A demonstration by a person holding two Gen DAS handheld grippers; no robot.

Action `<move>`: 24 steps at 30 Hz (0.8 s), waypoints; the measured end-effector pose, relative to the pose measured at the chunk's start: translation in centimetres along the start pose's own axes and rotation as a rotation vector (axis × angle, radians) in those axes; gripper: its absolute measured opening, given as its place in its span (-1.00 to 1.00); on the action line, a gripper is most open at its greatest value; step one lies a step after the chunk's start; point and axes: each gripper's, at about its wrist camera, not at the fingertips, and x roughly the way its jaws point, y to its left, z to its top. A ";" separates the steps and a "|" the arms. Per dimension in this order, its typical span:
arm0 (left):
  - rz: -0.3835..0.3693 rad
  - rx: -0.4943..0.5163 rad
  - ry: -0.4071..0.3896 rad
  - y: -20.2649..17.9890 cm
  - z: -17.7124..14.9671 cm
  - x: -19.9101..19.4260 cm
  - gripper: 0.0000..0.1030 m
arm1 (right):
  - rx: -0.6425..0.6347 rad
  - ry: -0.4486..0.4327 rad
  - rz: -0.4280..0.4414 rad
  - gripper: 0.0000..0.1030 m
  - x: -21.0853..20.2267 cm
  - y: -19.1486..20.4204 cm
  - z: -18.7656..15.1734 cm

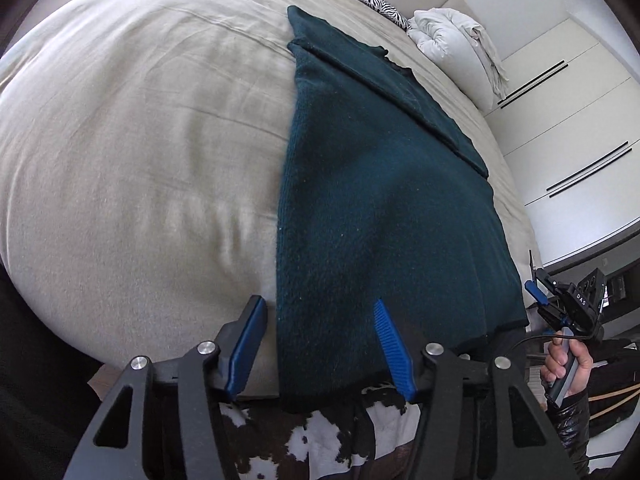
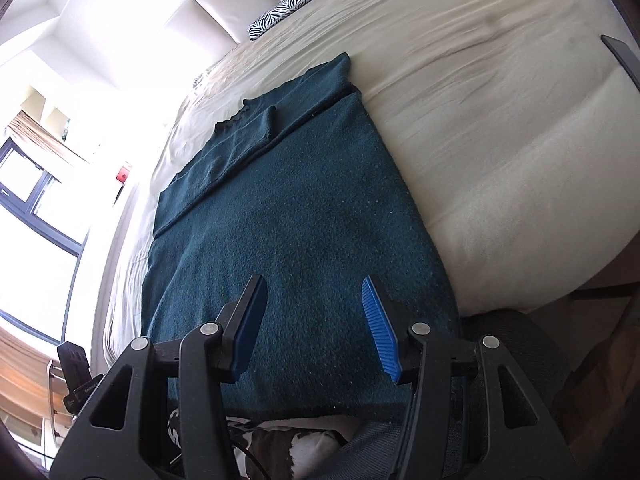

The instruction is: Fold small clothes

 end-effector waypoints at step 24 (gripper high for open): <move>-0.015 0.007 0.061 0.3 -0.5 0.7 -0.78 | 0.076 0.194 -0.113 -0.08 -0.8 -4.6 -0.7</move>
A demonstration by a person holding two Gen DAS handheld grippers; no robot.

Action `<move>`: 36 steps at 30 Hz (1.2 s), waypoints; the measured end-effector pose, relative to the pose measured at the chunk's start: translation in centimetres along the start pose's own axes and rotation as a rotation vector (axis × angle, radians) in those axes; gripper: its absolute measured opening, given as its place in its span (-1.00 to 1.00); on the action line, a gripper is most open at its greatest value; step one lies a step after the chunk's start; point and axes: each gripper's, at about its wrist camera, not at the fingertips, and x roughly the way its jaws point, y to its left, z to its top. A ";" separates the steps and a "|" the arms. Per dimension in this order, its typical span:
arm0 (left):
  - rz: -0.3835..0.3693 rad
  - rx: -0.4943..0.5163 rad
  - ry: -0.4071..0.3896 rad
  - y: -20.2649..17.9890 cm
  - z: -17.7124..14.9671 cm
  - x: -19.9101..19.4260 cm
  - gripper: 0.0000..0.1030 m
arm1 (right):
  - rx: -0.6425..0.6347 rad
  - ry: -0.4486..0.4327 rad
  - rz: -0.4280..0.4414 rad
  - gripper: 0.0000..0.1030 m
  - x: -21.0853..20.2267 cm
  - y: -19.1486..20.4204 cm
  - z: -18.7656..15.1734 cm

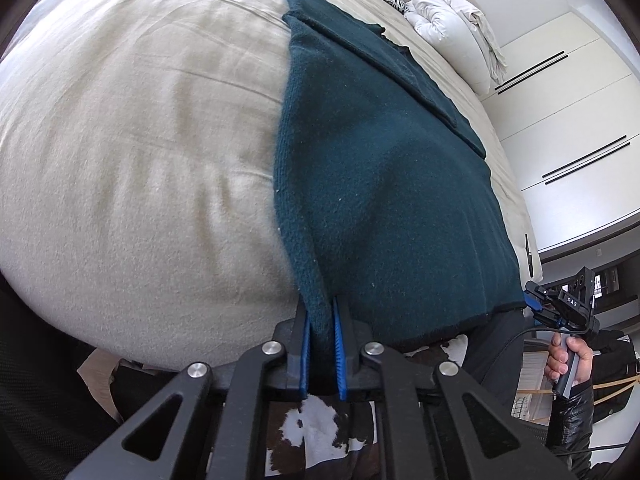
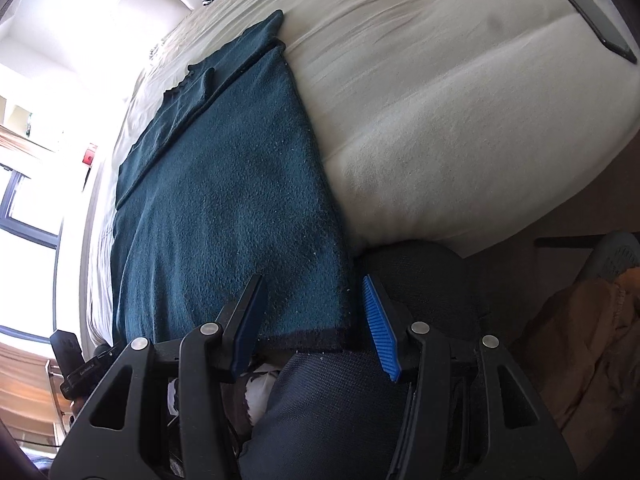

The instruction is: Fold small clothes

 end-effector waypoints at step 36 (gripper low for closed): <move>-0.320 -0.169 -0.239 -0.4 7.9 -7.7 -0.87 | 0.042 -0.225 0.437 -0.87 -4.9 5.3 8.1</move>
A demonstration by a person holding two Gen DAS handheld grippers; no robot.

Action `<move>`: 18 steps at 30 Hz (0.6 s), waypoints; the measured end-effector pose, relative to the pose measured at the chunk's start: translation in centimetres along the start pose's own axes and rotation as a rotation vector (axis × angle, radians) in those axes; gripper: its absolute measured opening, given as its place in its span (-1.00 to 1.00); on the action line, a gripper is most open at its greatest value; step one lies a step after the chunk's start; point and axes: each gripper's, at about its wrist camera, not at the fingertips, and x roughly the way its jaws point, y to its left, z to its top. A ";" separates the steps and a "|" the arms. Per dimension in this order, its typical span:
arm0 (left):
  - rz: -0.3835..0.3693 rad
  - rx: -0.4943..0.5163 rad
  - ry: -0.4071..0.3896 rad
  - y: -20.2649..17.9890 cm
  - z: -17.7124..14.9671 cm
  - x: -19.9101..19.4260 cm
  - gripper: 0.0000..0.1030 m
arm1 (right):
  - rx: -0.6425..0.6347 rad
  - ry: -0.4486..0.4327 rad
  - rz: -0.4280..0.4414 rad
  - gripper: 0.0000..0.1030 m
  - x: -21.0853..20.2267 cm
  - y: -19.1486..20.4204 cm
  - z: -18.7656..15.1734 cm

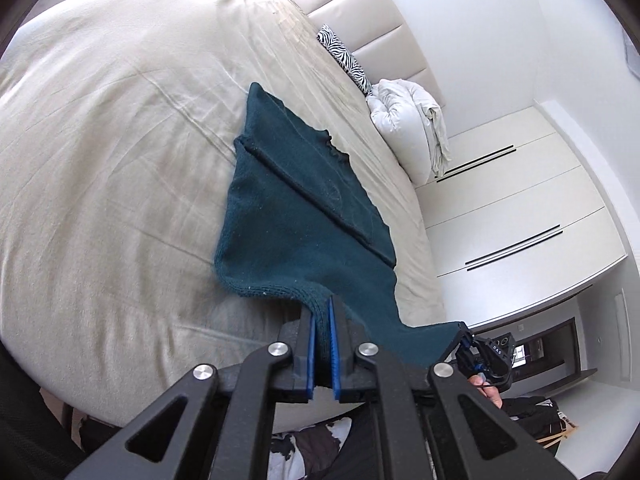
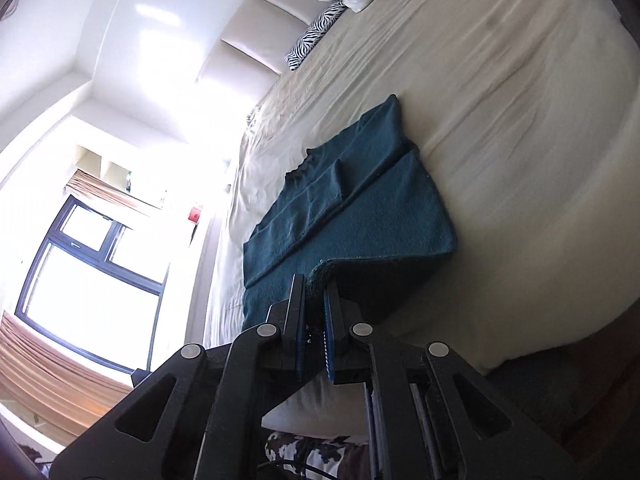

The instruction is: Fold small clothes

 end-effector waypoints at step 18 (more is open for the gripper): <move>-0.026 -0.118 -0.085 -0.8 14.4 8.2 -0.87 | -0.015 -0.116 -0.025 -0.87 10.3 1.2 13.5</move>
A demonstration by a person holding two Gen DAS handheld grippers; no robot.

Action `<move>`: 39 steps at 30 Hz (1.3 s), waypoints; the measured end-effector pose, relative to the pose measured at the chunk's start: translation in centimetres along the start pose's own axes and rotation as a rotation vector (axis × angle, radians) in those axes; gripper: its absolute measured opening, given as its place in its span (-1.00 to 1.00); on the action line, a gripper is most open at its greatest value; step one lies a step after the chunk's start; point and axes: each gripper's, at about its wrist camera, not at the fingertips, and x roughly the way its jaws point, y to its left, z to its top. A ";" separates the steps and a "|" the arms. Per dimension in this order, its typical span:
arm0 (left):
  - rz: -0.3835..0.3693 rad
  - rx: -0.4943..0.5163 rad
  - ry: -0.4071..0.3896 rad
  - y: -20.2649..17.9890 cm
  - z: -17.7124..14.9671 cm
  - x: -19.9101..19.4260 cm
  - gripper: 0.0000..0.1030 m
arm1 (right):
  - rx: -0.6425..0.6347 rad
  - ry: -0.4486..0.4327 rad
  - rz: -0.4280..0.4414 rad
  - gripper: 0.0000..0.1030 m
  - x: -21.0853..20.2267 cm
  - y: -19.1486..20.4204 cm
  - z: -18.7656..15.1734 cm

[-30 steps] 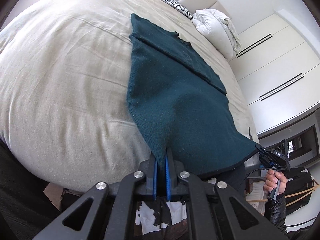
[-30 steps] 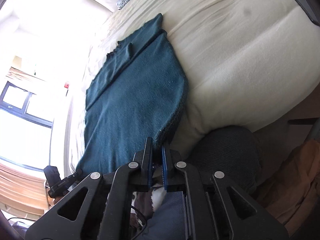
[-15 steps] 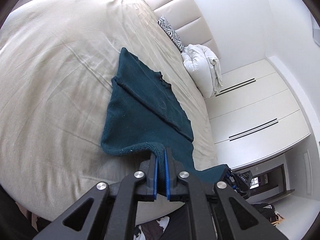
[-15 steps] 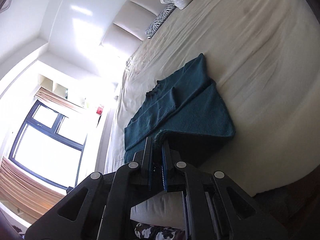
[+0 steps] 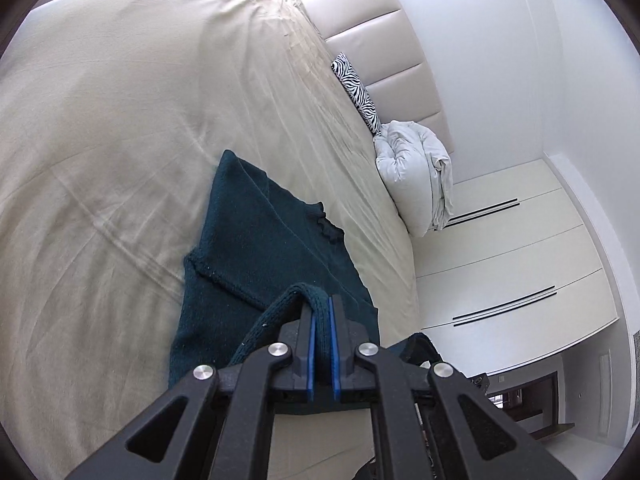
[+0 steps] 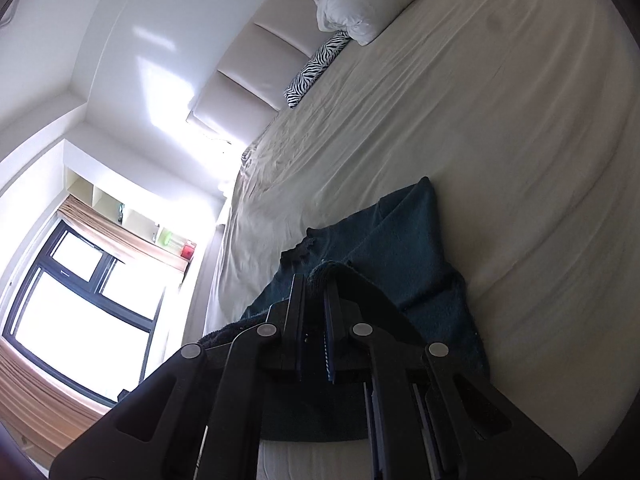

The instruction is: Fold small clothes

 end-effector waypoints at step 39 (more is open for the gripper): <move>0.200 0.006 -0.052 4.5 10.2 12.1 0.23 | 0.015 -0.031 -0.359 0.01 19.8 -6.8 8.0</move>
